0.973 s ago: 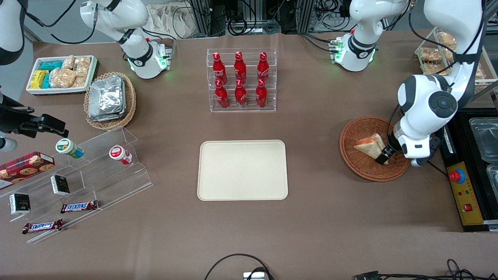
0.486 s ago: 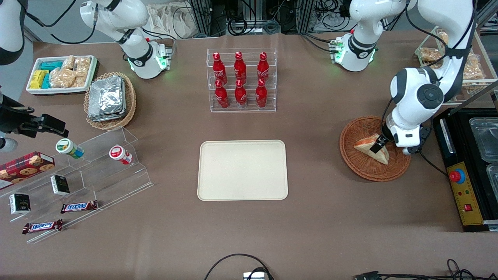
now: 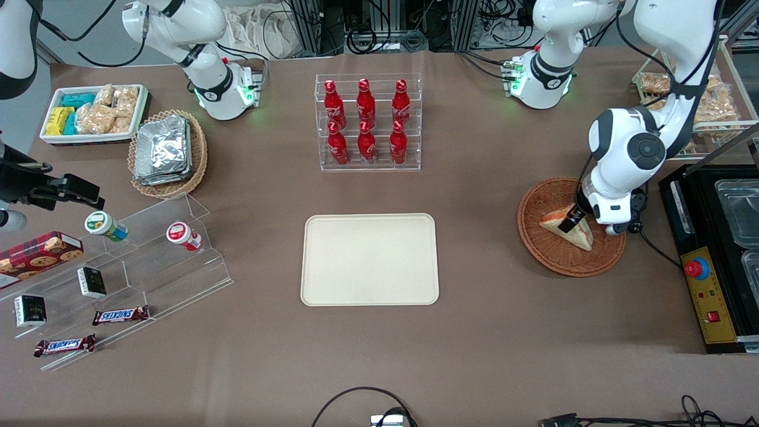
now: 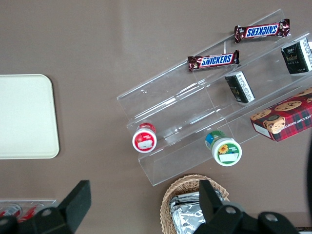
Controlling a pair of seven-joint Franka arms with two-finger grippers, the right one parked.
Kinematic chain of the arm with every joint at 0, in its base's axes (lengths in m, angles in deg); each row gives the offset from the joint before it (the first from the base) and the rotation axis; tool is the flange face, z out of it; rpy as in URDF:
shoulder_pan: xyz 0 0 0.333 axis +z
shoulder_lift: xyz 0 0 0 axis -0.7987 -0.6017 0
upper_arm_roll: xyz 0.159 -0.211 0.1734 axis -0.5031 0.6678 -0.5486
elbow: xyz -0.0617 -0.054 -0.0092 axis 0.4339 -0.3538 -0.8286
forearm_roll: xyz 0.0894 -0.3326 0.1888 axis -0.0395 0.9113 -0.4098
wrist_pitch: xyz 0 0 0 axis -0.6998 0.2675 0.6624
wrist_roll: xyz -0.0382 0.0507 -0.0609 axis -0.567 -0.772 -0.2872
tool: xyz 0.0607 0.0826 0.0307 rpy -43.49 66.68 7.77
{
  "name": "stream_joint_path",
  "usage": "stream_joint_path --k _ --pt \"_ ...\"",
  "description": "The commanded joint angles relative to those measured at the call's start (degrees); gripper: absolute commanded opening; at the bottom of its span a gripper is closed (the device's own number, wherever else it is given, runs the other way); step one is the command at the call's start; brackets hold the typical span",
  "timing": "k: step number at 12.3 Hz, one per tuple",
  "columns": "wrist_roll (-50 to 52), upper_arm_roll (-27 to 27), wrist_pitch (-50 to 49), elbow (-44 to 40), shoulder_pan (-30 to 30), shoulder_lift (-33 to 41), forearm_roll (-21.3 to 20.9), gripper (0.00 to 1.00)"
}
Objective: Place sandwich from basket to tray
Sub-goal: 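Close the left gripper on the sandwich's wrapped edge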
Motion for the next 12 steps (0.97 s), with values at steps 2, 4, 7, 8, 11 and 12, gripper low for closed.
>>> stream_joint_path --k 2,4,7,8,11,12 --pt "0.2 0.4 2.5 -0.2 1.7 -0.7 -0.8 0.1" --pt "-3.5 0.4 2.0 -0.8 1.8 -0.4 -0.9 0.0" --pt "-6.5 0.4 -8.6 -6.8 1.9 -0.7 -0.7 0.0" --pt "-7.3 0.5 -14.6 -11.0 1.8 -1.2 -0.7 0.0" --pt "-12.7 0.5 -28.0 -23.0 2.0 -5.6 0.3 0.0" --pt "-13.3 0.5 -29.8 -25.1 1.9 -5.4 0.4 0.0"
